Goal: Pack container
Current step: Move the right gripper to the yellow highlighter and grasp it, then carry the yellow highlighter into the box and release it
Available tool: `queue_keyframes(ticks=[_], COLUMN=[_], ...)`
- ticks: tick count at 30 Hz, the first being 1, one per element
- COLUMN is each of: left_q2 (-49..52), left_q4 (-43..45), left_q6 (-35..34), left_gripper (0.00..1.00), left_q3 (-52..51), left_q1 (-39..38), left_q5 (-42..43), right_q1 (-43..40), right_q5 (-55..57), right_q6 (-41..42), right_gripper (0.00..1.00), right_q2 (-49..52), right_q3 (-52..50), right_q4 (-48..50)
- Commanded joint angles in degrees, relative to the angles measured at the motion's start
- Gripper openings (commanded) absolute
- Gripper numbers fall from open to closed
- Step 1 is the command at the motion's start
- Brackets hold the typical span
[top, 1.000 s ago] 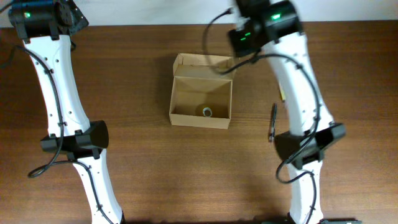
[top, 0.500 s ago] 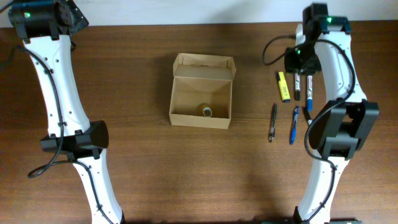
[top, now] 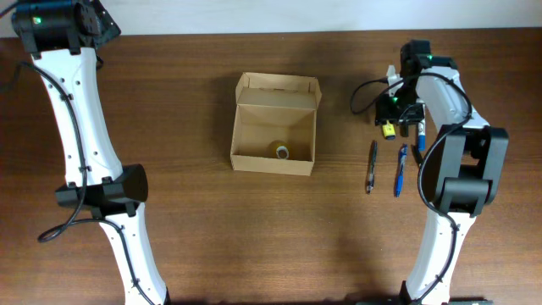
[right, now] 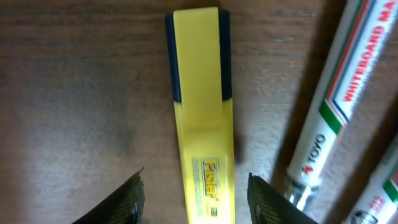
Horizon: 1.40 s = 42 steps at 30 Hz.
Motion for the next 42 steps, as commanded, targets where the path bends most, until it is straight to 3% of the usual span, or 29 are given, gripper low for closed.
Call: queue_keyframes(ticks=[1, 6, 8, 9, 17, 23, 30, 36, 42], left_q2=[-1.9, -1.9, -1.9, -1.9, -1.9, -1.9, -1.9, -1.9, -1.9], left_q4=[-0.1, -0.1, -0.1, -0.1, -0.1, -0.1, -0.1, -0.1, -0.1], left_q6=[0.5, 0.5, 0.5, 0.5, 0.5, 0.5, 0.5, 0.5, 0.5], left_gripper=[1.00, 1.00, 1.00, 1.00, 1.00, 1.00, 1.00, 1.00, 1.00], left_q3=[-0.3, -0.3, -0.3, -0.3, -0.3, -0.3, -0.3, -0.3, -0.3], left_q1=[0.2, 0.2, 0.2, 0.2, 0.2, 0.2, 0.2, 0.2, 0.2], left_q5=[0.0, 0.0, 0.0, 0.0, 0.0, 0.0, 0.0, 0.0, 0.0], right_q1=[0.2, 0.2, 0.2, 0.2, 0.5, 5.1, 17.3, 26.6, 29.9], right_q5=[-0.9, -1.0, -1.2, -1.2, -7.5, -9.0, -7.9, -8.0, -8.2], right_q6=[-0.9, -0.8, -0.4, -0.1, 1.2, 0.7, -9.0, -24.5, -37.4], right_gripper=[0.53, 0.33, 0.17, 0.04, 0.04, 0.04, 0.04, 0.04, 0.04], right_q2=[0.3, 1.8, 2.1, 2.2, 0.1, -2.8, -2.9, -1.7, -0.6], right_q3=[-1.8, -2.1, -2.1, -2.1, 5.9, 27.8, 49.6, 49.0, 40.3], right_q4=[1.3, 1.5, 1.2, 1.2, -5.8, -19.4, -29.2, -31.5, -30.9])
